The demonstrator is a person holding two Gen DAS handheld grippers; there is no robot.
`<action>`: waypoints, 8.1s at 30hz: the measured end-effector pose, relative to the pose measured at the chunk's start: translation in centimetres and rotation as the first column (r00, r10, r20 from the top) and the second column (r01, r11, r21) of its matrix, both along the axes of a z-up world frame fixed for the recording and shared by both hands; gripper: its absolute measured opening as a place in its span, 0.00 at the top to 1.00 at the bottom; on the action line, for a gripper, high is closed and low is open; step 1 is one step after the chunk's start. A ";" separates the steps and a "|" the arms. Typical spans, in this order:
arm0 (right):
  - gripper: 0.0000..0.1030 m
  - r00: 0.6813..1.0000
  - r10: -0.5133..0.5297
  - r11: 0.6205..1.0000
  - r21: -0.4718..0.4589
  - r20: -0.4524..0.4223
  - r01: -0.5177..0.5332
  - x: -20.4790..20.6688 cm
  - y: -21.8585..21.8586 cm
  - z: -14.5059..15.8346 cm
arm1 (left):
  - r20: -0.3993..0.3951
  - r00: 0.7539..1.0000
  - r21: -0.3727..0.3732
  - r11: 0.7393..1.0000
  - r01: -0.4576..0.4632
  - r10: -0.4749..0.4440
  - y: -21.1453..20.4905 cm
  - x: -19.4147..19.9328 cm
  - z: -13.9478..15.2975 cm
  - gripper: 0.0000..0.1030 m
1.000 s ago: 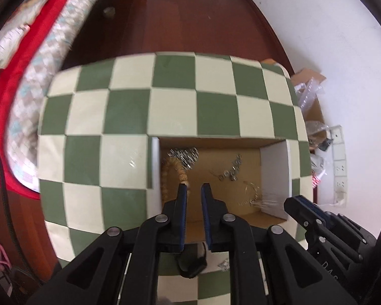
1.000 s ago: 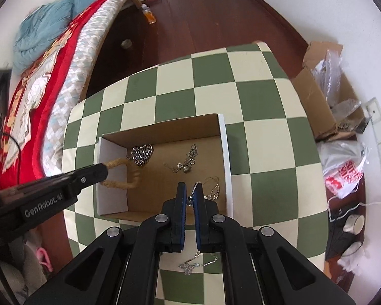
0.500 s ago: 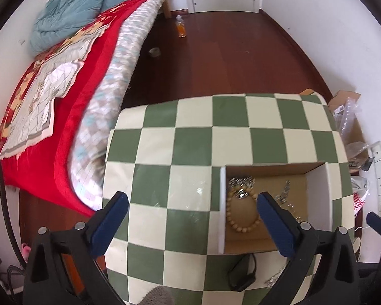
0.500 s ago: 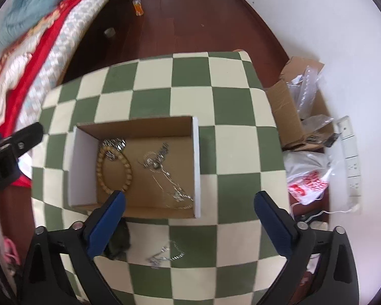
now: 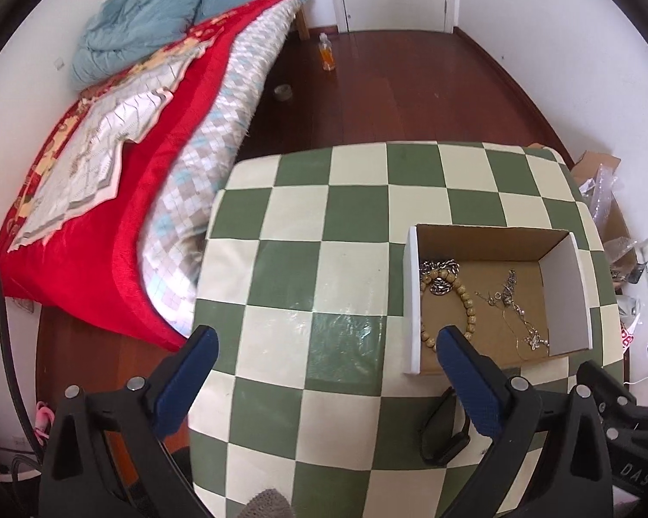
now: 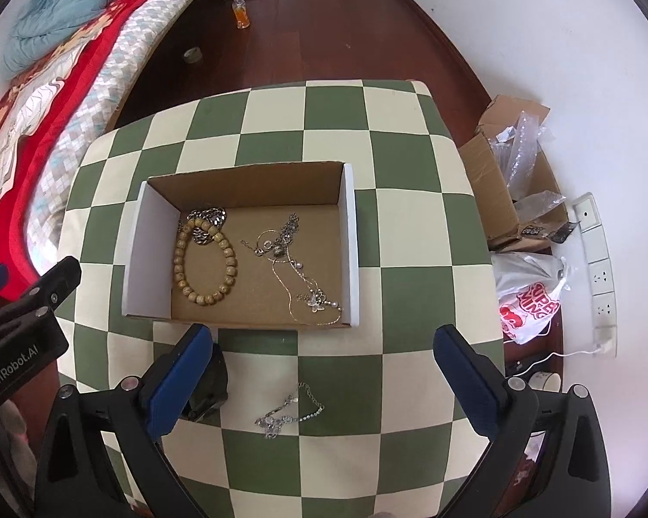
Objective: Organize jewelry
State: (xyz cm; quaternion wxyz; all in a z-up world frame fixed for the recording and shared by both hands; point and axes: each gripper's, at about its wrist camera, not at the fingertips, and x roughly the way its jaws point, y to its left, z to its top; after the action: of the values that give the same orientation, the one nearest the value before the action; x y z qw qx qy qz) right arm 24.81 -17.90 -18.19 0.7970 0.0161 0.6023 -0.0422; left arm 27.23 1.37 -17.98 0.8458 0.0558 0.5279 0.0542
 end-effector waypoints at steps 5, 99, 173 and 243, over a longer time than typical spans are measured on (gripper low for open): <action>0.00 0.999 0.003 1.000 -0.013 0.053 -0.002 -1.7 0.2 1.7 | 0.060 0.998 -0.004 1.000 -0.003 0.003 0.6 -1.9 1.8 0.00; 0.96 0.988 -0.150 0.971 0.182 -0.029 0.153 -12.4 -3.7 -12.4 | -0.305 0.927 -0.127 0.974 0.187 -0.218 -4.5 -11.1 -12.5 0.91; 0.60 0.994 0.011 0.989 0.146 -0.110 0.005 -11.9 0.4 -11.1 | -0.223 0.954 -0.209 0.966 0.152 -0.198 -1.9 -9.2 -9.3 0.91; 0.00 0.994 0.011 0.997 0.077 -0.106 -0.003 5.9 -1.5 -1.7 | -0.150 0.987 -0.131 0.991 0.039 -0.058 -2.6 8.9 -0.8 0.00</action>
State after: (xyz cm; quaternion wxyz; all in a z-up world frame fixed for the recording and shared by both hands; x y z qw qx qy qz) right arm 30.69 -19.37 -19.88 0.7628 0.0426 0.6451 -0.0170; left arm 36.09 -1.26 -18.79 0.8055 0.0182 0.5923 -0.0049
